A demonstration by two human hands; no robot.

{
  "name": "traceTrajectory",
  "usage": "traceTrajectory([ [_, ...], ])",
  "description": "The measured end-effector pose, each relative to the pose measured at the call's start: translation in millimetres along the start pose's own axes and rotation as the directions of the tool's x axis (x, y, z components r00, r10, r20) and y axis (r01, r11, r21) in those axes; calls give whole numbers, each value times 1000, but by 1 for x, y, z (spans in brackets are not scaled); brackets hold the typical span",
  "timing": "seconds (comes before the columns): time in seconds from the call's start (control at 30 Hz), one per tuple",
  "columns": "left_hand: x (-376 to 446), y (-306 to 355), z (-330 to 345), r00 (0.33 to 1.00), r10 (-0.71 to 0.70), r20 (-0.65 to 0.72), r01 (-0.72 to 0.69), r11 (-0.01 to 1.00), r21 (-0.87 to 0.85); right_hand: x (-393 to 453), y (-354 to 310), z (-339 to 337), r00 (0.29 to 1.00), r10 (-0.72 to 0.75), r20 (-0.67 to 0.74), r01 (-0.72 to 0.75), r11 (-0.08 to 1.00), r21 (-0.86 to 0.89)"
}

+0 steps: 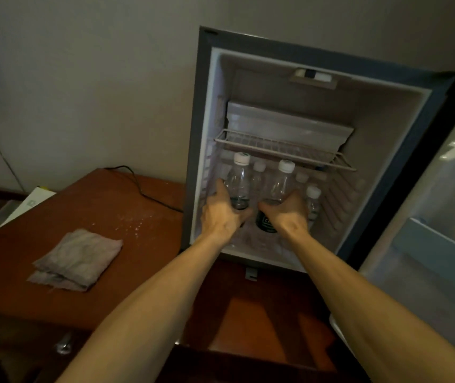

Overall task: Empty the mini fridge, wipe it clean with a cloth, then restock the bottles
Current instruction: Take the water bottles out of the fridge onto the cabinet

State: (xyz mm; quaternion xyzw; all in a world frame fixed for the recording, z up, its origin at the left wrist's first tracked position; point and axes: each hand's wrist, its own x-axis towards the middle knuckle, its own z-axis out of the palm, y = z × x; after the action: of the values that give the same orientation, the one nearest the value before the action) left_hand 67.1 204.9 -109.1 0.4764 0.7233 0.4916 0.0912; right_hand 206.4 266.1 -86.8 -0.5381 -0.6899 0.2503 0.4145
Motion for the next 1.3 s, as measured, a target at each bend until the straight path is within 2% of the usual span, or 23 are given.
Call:
traceTrajectory([
  [0.2, -46, 6, -48, 998, 67, 15, -68, 954, 292, -52, -10, -14, 1000, -18, 0, 18, 997, -77],
  [0.3, -61, -6, -76, 995, 103, 6, -99, 938, 333, -80, -24, -12, 999, -35, 21, 37, 996, -77],
  [0.5, -69, -50, -131, 995, 72, -76, -35, 913, 405, -115, -53, 19, 983, -129, 131, 134, 990, -37],
  [0.73, -49, -105, -182, 986, -2, -168, 68, 919, 388, -128, -88, 98, 962, -165, 216, 167, 986, 10],
  [1.0, 26, -166, -198, 979, -54, -198, 112, 950, 293, -98, -111, 206, 937, -171, 305, 134, 981, 137],
  [1.3, 94, -221, -192, 971, -130, -202, 171, 965, 200, -46, -138, 274, 945, -191, 266, 163, 979, 123],
])
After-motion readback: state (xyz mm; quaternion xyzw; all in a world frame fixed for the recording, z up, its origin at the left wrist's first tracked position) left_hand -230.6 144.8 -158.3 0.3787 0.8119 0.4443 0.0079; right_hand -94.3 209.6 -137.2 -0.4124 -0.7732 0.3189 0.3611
